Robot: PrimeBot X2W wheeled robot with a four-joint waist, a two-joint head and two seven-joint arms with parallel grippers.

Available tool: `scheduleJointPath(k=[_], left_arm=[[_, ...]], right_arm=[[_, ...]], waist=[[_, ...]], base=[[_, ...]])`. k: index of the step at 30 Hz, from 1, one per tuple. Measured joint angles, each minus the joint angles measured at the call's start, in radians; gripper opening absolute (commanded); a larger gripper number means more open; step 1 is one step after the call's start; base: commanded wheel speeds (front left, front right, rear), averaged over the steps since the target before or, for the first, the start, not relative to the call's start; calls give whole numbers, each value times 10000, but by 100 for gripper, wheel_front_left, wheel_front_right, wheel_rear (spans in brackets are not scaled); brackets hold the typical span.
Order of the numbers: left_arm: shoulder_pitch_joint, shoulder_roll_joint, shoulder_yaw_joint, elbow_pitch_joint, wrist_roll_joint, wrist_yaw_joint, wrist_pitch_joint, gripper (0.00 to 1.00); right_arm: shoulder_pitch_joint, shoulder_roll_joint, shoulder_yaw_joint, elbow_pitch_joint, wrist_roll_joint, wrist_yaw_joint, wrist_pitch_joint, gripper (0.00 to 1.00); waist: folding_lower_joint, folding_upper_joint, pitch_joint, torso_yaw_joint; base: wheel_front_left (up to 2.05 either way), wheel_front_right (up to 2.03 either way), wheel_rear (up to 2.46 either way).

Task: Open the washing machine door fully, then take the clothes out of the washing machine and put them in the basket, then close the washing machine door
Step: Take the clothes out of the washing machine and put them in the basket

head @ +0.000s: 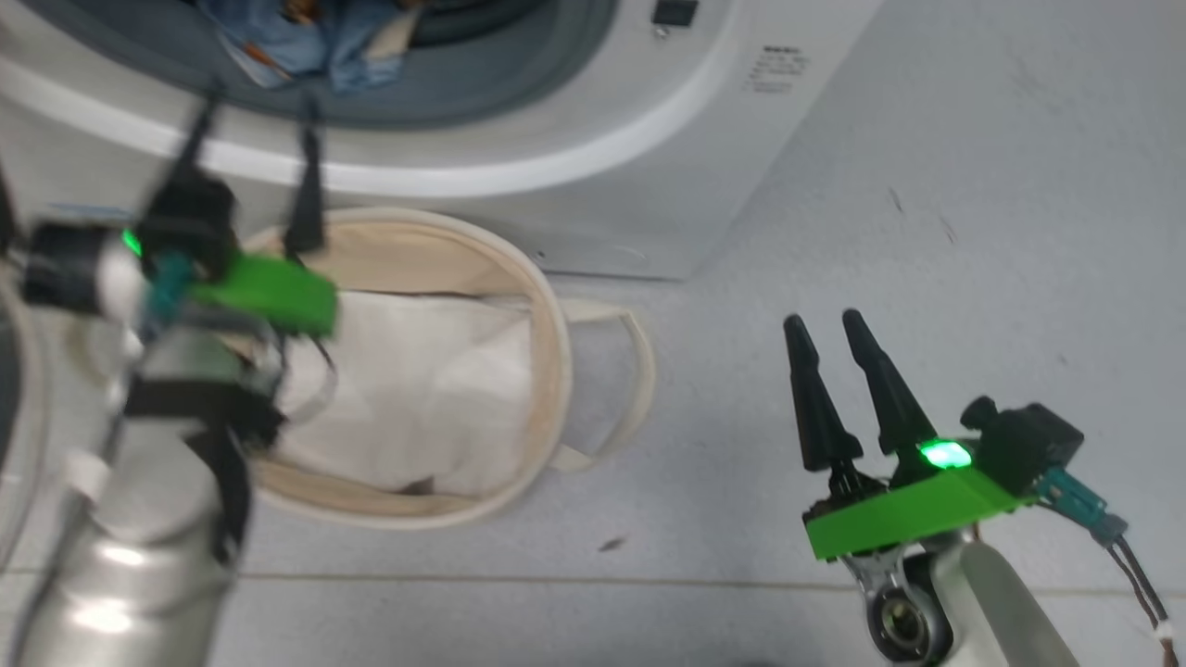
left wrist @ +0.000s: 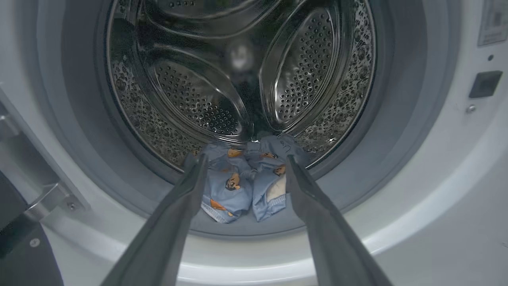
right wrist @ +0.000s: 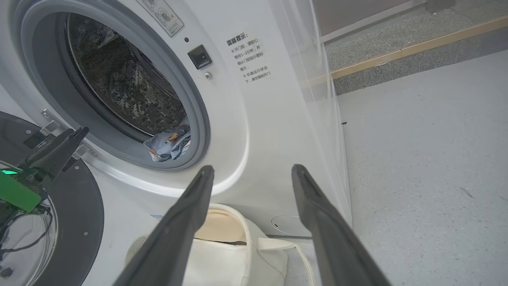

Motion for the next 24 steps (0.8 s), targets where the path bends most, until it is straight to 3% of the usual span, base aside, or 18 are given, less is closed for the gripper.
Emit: scheduleJointPath(k=[4,12,19,24], left_arm=[[-1039,550,17,617,211,-127,466,100],[-2716,943,-174,1988,690,-136,1931,100],[-4479,1026,-679,3273,1434,90,2924,100],[-5180,1028,-1014,4360,1902,575,3122,100]], right_arm=[[-318,-4,199,-90,236,0,0,100],[-770,-6,337,-245,560,0,0,100],[-1142,-6,564,-372,890,0,0,100],[-1151,-6,648,-320,947,0,0,100]], waist=[[0,0,502,-425],[0,0,1364,-956],[0,0,2046,-1243],[0,0,2223,-1329]], base=[[0,0,0],[0,0,0],[0,0,0],[0,0,0]])
